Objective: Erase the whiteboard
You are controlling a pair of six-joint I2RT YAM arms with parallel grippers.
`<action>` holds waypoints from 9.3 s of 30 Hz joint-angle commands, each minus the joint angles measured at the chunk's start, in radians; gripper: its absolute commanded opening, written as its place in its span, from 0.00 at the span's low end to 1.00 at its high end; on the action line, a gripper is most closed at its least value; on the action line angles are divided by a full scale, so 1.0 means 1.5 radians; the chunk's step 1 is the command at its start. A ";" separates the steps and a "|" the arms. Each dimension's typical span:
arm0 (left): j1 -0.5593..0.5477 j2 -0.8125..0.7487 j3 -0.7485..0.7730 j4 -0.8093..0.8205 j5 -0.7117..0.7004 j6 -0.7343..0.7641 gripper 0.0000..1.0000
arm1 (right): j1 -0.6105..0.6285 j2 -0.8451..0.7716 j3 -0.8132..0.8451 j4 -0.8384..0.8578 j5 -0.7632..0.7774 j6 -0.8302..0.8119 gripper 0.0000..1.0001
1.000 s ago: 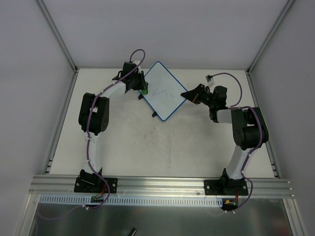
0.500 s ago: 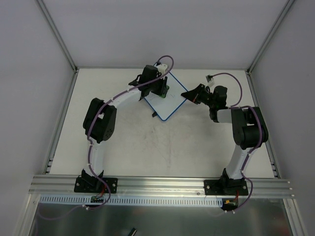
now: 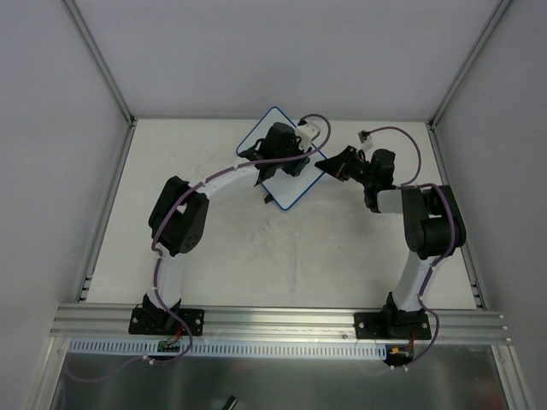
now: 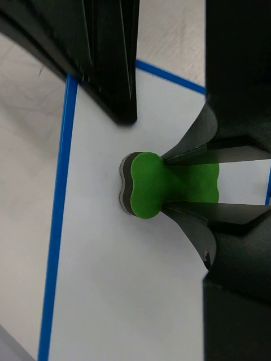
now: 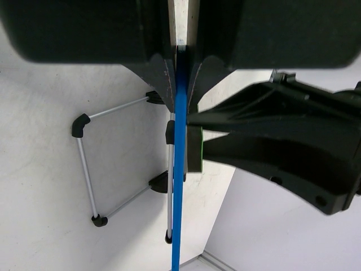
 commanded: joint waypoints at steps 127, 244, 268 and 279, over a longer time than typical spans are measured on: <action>-0.047 -0.061 -0.213 0.092 0.061 -0.091 0.00 | 0.021 0.038 0.020 0.103 -0.071 0.036 0.00; 0.304 -0.258 -0.407 -0.300 -0.175 -0.405 0.73 | 0.020 -0.047 0.015 -0.056 -0.033 -0.052 0.23; 0.301 -0.532 -0.647 -0.073 -0.157 -0.404 0.99 | 0.009 -0.096 -0.031 -0.042 -0.005 -0.075 0.99; 0.293 -0.666 -0.745 0.007 -0.196 -0.410 0.99 | -0.020 -0.271 -0.179 -0.061 0.138 -0.139 0.99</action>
